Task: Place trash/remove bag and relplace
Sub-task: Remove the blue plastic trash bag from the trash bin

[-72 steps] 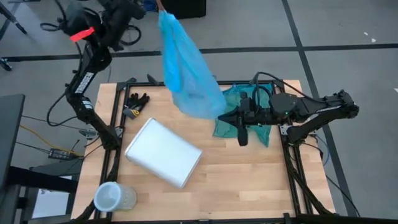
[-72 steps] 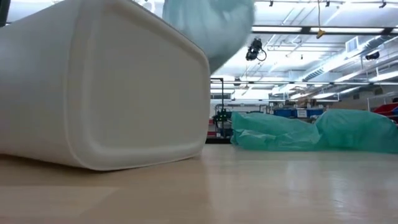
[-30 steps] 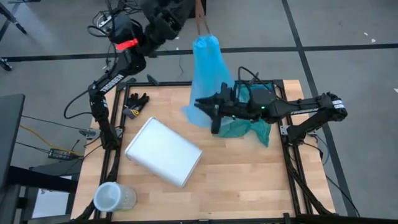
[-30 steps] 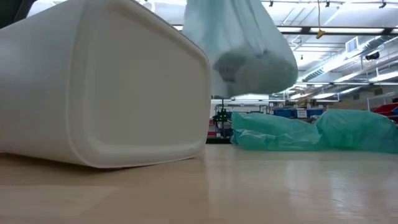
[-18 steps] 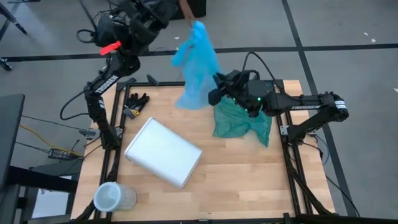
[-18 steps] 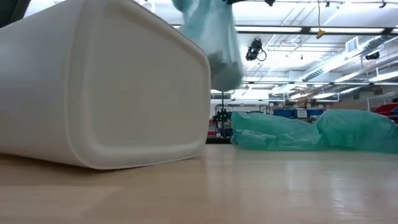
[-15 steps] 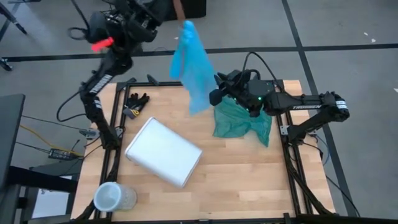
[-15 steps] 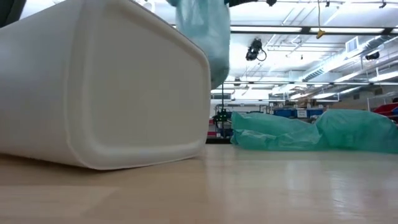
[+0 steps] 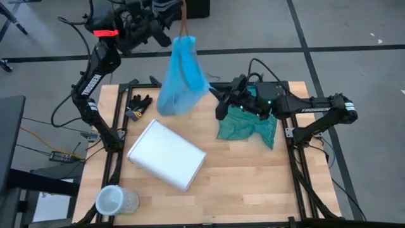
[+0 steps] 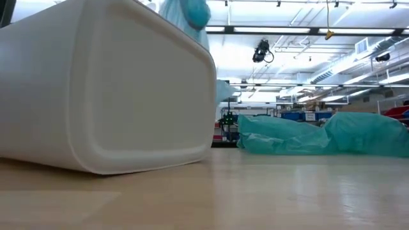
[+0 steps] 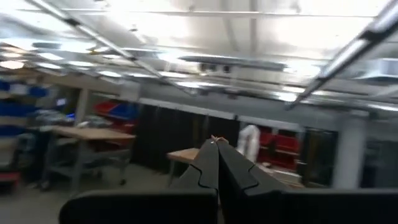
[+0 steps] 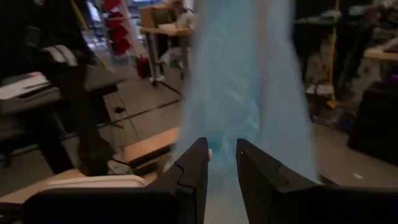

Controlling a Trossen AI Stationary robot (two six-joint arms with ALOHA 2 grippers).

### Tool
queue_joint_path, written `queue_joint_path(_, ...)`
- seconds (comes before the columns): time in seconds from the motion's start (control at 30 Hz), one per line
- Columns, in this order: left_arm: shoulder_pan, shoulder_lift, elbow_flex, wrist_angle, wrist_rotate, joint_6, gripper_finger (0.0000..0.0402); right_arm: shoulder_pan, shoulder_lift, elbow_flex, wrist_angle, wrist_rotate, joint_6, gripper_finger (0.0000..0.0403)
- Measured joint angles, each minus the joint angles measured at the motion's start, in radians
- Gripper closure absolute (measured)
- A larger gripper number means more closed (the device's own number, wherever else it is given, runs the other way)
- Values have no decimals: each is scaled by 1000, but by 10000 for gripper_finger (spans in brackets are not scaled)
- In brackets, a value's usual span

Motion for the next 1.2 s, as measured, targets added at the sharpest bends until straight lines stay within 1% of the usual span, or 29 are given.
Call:
queue_joint_path(0.03, -2, -1, 1, -8, 10, 15, 400, -6, 0, 0, -11, 0, 8, 328)
queue_joint_path(0.1, -6, -2, 2, -77, 10, 58, 400, -20, -1, 0, -26, 3, 22, 325)
queue_joint_path(0.23, 4, -2, -1, -305, -58, 164, 400, -24, -1, 0, -27, -8, 36, 322)
queue_joint_path(0.33, 15, -1, -2, -371, -75, 196, 400, -23, -1, 0, -32, -44, 49, 323)
queue_joint_path(0.43, 15, -3, -1, -346, -74, 173, 400, -27, -1, 0, -70, -50, 67, 319)
queue_joint_path(0.6, 7, -4, -1, -223, -72, 145, 400, -47, -1, 0, -140, -69, 55, 301)
queue_joint_path(0.67, 7, -4, 0, -185, -72, 145, 400, -47, -1, 0, -154, -80, 32, 292)
queue_joint_path(0.77, 7, -3, 1, -170, -72, 126, 400, -46, -1, 0, -172, -83, -14, 279)
queue_joint_path(0.9, 7, 0, 0, -135, -72, 96, 401, -47, -1, 0, -163, -77, -116, 266)
queue_joint_path(0.97, 7, 3, 0, -91, -72, 72, 401, -51, -1, 0, -162, -77, -143, 262)
queue_joint_path(1.1, 2, 12, 0, -26, -70, 39, 401, -69, -1, 0, -179, -76, -148, 262)
queue_joint_path(1.2, -11, 15, 0, -20, -56, 11, 400, -89, 0, 0, -199, -45, -143, 265)
